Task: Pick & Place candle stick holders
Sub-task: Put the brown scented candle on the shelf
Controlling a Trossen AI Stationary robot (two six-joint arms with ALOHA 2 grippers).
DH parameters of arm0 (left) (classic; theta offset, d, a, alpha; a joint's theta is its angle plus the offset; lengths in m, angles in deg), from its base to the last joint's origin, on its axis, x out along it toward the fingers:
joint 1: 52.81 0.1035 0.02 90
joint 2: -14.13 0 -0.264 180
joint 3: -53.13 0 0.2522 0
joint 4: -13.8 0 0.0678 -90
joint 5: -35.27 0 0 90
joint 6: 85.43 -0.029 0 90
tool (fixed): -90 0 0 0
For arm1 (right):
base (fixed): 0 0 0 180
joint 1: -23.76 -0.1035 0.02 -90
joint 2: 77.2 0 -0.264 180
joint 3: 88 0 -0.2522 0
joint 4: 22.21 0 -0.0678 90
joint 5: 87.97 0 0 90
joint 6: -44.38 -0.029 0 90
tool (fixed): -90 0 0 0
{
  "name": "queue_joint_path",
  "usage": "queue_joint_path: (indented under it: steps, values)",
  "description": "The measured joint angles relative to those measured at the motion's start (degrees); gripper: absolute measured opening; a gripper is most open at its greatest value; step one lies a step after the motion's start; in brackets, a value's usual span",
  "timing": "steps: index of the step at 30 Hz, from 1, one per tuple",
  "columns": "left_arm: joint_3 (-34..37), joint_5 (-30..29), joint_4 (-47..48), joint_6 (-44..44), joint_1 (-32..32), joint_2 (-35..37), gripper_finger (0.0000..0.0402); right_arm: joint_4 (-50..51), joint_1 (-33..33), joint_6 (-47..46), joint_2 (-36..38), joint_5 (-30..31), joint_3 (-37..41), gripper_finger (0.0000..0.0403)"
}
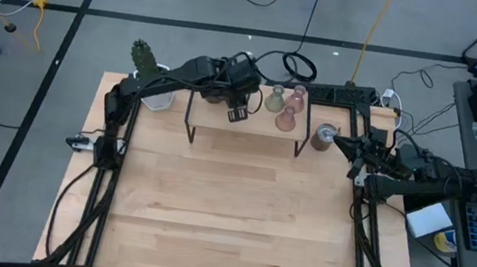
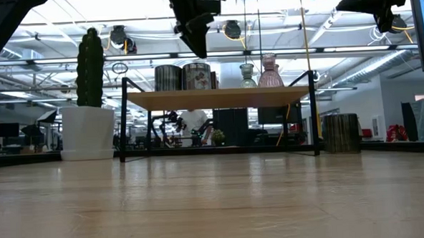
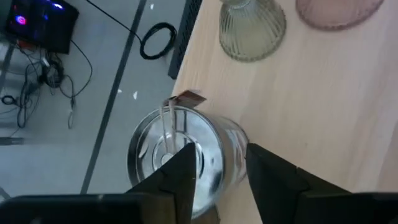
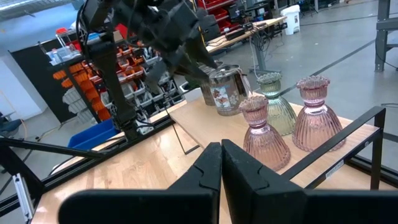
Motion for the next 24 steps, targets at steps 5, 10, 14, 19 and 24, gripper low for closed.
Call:
queue_joint_path:
  steps: [5,10,14,19,24]
  values:
    - [0.0,0.0,-1.4,0.0,-0.6,2.3,0.0157,0.0,0.0,0.0,0.0,0.0,0.0,0.0004]
    - [0.0,0.0,-1.5,2.1,-2.1,4.9,0.0159,0.0,0.0,0.0,0.0,0.0,0.0,0.0004]
    - [0.0,0.8,-1.3,4.8,-4.0,6.9,0.0159,0.0,0.0,0.0,0.0,0.0,0.0,0.0004]
    - [0.0,1.2,-1.0,7.4,-6.9,9.2,0.0159,0.0,0.0,0.1,0.0,0.0,0.0,0.0004]
    - [0.0,1.2,-1.0,7.5,-9.6,11.5,0.0159,0.0,0.0,1.5,0.0,-0.2,0.0,0.0004]
